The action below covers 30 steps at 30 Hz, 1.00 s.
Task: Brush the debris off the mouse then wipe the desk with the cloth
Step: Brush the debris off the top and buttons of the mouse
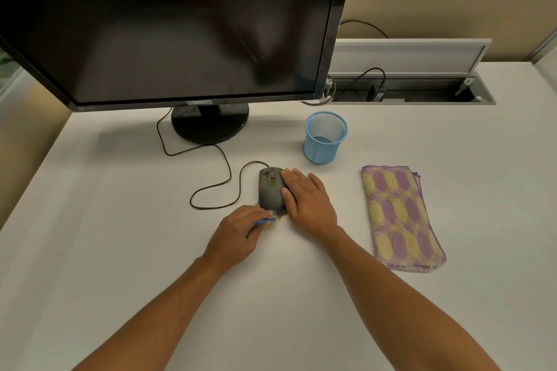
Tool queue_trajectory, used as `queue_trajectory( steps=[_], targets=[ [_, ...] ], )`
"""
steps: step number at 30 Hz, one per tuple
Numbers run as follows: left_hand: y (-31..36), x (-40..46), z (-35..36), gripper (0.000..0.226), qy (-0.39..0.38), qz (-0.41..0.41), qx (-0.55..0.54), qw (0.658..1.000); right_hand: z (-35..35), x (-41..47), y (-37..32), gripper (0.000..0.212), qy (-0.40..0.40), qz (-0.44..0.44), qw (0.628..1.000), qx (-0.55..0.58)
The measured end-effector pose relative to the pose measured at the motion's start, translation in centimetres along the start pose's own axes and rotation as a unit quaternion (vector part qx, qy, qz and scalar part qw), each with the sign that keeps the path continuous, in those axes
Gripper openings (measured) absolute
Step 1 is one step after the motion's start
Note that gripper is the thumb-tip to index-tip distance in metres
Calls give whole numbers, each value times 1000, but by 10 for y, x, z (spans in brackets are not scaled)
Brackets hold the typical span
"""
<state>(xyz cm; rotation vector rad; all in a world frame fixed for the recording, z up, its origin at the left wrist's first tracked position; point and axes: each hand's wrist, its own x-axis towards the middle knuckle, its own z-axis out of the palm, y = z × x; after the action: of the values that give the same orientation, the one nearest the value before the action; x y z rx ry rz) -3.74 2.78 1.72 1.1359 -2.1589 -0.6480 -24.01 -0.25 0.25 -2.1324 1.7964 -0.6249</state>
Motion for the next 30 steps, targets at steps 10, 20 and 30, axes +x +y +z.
queue_trajectory(
  steps=[10,20,30],
  targets=[
    [10,11,-7,28,96,-36,-19,995,-1,0,0,57,-7,-1,1000,2],
    [-1,-2,5,24,-13,45,27,999,1,1,1,56,-3,3,1000,-1],
    [2,4,5,23,33,45,43,998,-1,1,-1,58,-8,5,1000,0]
  ],
)
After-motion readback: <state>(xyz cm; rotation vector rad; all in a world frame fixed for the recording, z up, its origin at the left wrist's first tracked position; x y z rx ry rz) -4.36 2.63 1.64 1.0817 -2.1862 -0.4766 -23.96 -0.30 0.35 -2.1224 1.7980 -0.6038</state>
